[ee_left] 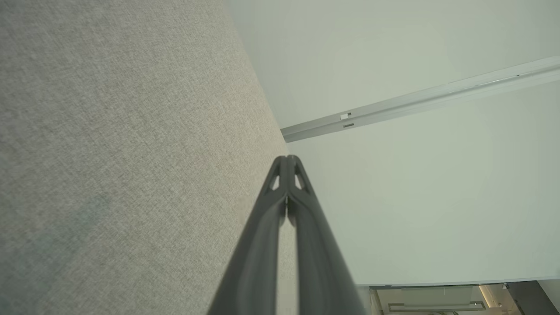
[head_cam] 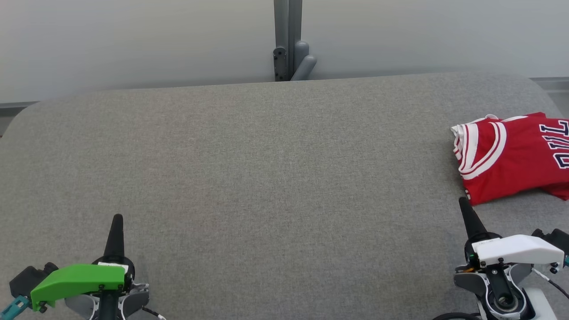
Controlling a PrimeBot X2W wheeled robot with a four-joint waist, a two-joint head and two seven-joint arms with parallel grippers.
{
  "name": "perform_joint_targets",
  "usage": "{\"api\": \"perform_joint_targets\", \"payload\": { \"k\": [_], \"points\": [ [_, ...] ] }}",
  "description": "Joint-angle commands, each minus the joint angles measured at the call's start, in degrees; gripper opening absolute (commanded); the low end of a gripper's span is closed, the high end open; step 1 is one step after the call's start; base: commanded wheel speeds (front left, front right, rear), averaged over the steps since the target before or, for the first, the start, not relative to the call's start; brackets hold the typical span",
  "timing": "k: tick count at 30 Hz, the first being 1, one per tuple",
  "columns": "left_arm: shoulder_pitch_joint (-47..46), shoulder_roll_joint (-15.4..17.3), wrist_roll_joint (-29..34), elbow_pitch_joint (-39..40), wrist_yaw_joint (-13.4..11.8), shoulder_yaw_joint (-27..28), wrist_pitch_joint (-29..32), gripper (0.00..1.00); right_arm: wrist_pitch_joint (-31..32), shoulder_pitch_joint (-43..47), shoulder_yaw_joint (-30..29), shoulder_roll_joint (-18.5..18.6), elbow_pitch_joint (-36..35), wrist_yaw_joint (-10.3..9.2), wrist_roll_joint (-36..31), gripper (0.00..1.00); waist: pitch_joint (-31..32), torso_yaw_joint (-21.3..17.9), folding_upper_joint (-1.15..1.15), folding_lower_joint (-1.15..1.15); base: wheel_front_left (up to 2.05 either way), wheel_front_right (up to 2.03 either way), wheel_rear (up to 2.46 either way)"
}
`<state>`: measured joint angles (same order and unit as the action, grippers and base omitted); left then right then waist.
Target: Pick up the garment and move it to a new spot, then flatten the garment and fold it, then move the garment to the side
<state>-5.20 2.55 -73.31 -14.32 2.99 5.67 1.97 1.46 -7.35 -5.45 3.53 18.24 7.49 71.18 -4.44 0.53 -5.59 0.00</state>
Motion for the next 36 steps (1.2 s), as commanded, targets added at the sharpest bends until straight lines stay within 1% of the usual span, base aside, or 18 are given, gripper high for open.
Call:
{"api": "perform_joint_targets", "payload": {
  "k": [1, 15, 36],
  "points": [
    [-1.3, 0.4, -1.6, 0.7, -0.2, 0.4, 0.4, 0.0, 0.3, -0.9, -0.3, 0.1, -0.1, 0.01, 1.6, 0.0, 0.0, 0.0, 0.0, 0.0, 0.0, 0.0, 0.0],
    [-2.5, 0.4, -8.2, 1.3, -0.4, 1.0, 2.2, 0.0, 2.0, -2.4, -0.3, 0.0, 0.2, 0.01, 9.1, 0.0, -0.3, -0.2, 0.0, 0.0, 0.0, 0.0, 0.0],
    [-4.0, 0.5, -15.9, 2.2, -0.7, 1.8, 4.5, 0.0, 3.9, -3.9, -0.3, 0.1, 0.7, 0.01, 18.5, 0.0, -0.8, -0.5, 0.0, 0.0, 0.0, 0.0, 0.0]
  ]
}}
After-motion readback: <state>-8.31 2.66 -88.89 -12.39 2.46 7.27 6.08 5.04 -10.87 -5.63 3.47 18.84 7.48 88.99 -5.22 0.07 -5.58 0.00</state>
